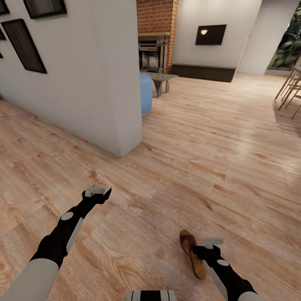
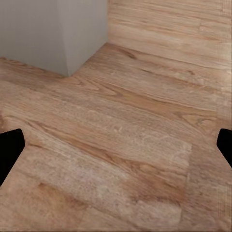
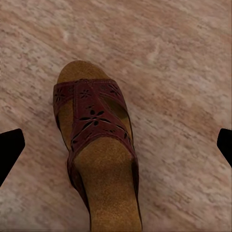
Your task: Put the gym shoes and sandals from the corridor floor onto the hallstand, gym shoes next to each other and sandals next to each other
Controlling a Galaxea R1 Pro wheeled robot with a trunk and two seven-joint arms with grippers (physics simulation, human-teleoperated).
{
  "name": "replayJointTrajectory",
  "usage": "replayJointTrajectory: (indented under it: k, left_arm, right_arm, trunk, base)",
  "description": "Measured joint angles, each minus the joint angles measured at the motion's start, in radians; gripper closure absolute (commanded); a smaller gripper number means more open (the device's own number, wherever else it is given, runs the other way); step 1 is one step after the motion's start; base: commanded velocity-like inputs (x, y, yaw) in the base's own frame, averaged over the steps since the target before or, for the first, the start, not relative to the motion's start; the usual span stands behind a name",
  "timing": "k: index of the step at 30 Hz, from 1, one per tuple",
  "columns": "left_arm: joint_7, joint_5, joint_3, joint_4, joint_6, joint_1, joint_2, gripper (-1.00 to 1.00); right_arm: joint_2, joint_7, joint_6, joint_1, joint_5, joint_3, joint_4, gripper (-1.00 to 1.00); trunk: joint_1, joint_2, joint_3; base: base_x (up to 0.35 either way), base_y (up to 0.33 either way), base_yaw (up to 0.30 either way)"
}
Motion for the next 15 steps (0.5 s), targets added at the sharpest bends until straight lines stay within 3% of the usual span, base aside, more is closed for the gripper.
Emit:
replayJointTrajectory:
  k: [15]
  left_arm:
    - [0.000, -0.003, 0.000, -0.014, 0.005, 0.000, 0.000, -1.00]
  right_arm:
    - [-0.001, 0.000, 0.000, 0.000, 0.000, -0.001, 0.000, -1.00]
  trunk:
    - [0.007, -0.004, -0.078]
  base:
    - [0.000, 0.000, 0.162]
